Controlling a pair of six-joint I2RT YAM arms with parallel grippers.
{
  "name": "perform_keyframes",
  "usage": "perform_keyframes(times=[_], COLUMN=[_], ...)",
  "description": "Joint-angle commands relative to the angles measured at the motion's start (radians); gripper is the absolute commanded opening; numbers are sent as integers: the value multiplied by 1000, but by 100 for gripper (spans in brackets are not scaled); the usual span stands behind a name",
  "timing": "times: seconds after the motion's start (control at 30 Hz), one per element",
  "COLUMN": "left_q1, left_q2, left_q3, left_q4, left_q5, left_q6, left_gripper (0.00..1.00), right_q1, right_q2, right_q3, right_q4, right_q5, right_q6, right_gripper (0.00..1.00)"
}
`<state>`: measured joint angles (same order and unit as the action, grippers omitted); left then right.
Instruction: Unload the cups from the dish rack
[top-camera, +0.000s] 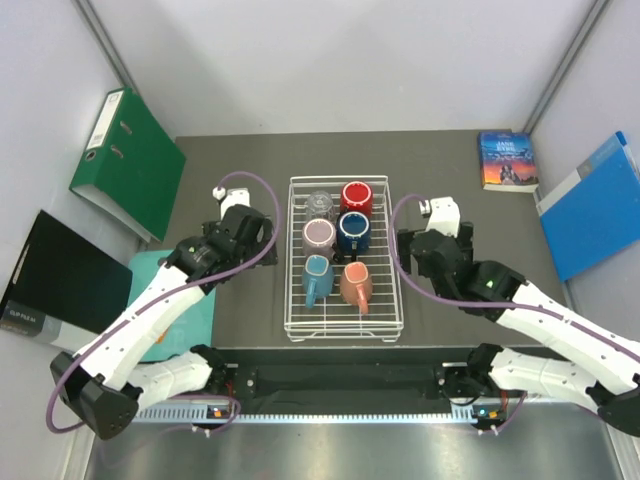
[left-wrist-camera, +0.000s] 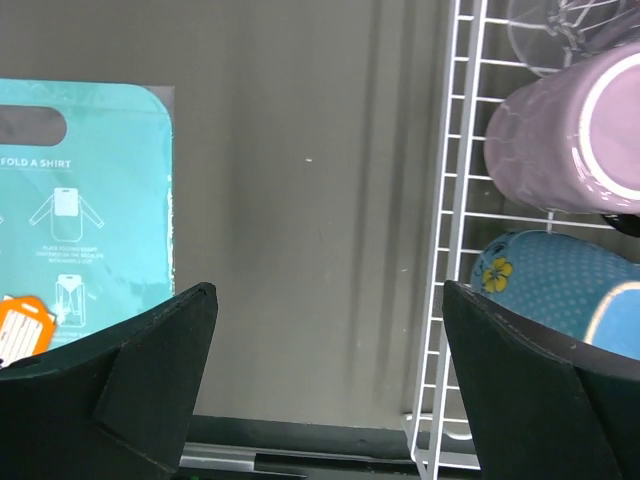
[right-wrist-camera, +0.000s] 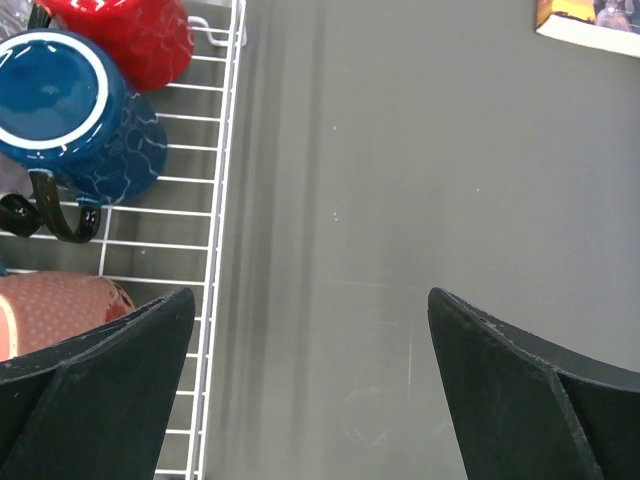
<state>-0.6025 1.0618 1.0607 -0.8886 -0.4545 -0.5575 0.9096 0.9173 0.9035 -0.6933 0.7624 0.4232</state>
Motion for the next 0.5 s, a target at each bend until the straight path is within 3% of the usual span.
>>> perform_keyframes(times=[0.0, 0.17, 0.27, 0.47], left_q1=[-6, -32, -104, -408], left_q2=[-60, -74, -43, 111], left_q3=[32, 67, 116, 249], left_q4=[40, 33, 7, -93], left_q5=[37, 89, 62, -200], left_q6=[11, 33, 41, 30], left_gripper=[99, 99, 99, 99], right_q1=[21, 25, 26, 26], right_q2=[6, 22, 26, 11], right_q3=[35, 51, 60, 74], right_q4=[51, 64, 64, 55], right_q5=[29, 38, 46, 54], right_q6=[-6, -18, -23, -34], right_gripper=[100, 100, 100, 100])
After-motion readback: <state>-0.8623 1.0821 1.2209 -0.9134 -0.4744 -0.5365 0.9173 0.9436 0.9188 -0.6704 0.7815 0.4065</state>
